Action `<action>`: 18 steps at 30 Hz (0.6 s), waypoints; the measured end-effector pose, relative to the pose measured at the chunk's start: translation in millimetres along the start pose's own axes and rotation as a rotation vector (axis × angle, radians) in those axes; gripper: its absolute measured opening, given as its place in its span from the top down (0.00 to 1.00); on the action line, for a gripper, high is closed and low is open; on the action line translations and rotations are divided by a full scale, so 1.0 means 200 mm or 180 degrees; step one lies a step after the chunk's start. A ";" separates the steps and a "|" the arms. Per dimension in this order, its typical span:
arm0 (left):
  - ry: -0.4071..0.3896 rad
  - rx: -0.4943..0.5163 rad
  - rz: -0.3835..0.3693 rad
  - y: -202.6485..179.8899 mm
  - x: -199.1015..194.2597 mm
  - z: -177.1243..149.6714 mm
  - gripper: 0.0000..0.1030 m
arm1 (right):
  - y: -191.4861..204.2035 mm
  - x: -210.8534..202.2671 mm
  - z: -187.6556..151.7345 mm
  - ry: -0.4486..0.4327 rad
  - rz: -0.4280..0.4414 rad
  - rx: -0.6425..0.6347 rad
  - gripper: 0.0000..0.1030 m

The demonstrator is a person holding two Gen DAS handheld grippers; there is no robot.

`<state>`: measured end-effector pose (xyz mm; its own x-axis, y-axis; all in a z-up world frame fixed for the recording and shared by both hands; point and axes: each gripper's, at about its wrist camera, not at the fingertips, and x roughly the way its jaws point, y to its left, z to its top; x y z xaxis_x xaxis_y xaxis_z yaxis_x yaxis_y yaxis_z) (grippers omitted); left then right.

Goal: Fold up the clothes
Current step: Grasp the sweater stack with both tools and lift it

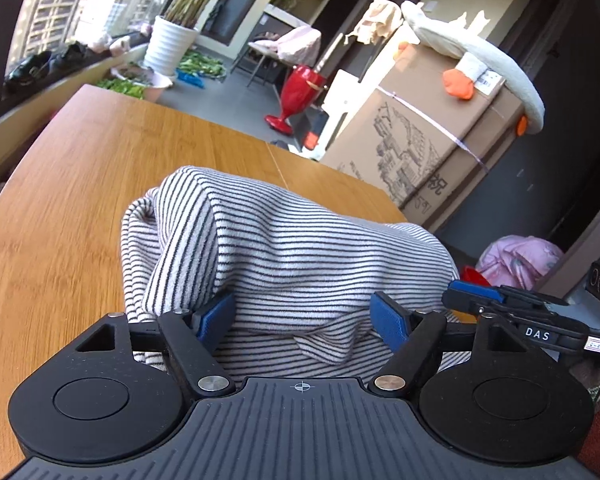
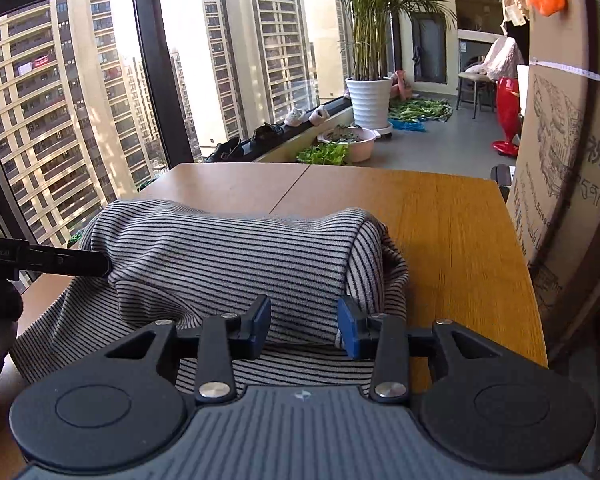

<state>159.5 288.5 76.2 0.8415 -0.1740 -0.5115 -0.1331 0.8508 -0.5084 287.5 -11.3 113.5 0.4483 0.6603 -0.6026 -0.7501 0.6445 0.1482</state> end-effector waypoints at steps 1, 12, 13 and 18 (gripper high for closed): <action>0.0004 0.0012 0.0008 0.01 0.00 0.00 0.28 | -0.02 0.03 -0.01 -0.0021 -0.0014 0.0016 0.66; -0.0278 0.0207 -0.0085 -0.09 -0.31 0.22 0.08 | -0.06 -0.12 0.17 -0.0197 0.0059 0.0140 0.46; -0.0298 0.0154 0.0014 -0.07 -0.30 0.28 0.08 | -0.10 -0.12 0.22 -0.0225 0.0074 0.0240 0.46; -0.0037 -0.0275 0.0417 0.11 -0.07 0.45 0.11 | -0.26 0.09 0.34 -0.0089 0.0110 0.0841 0.46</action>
<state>191.4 353.9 134.0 0.8199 -0.0581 -0.5696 -0.2864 0.8199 -0.4957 368.3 -7.4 148.8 0.4406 0.6915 -0.5724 -0.6138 0.6974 0.3700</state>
